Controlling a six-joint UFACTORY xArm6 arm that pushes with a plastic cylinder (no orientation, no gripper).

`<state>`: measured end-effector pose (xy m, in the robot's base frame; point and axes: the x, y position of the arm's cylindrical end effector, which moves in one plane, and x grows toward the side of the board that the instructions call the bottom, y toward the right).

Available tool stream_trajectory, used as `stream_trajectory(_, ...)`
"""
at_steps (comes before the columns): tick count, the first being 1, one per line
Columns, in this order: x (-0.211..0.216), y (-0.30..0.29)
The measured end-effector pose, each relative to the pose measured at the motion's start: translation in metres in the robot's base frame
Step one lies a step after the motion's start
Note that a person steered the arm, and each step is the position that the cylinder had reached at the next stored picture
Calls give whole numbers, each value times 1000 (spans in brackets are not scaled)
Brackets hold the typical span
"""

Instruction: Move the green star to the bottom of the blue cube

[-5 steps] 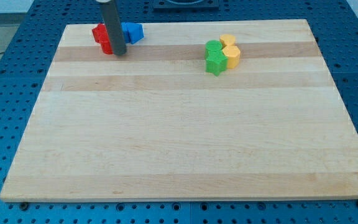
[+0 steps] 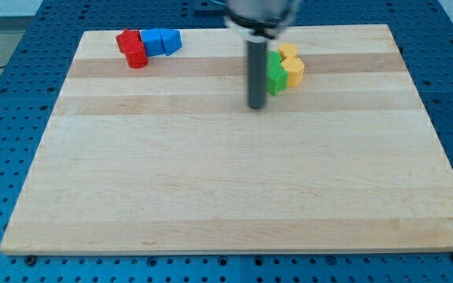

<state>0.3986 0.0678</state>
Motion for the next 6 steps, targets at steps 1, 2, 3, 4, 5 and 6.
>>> stream_trajectory(1,-2,72)
stream_trajectory(2,-23,83)
stream_trajectory(3,-47,51)
stream_trajectory(4,-52,13)
stream_trajectory(5,-52,-24)
stream_trajectory(6,-53,-51)
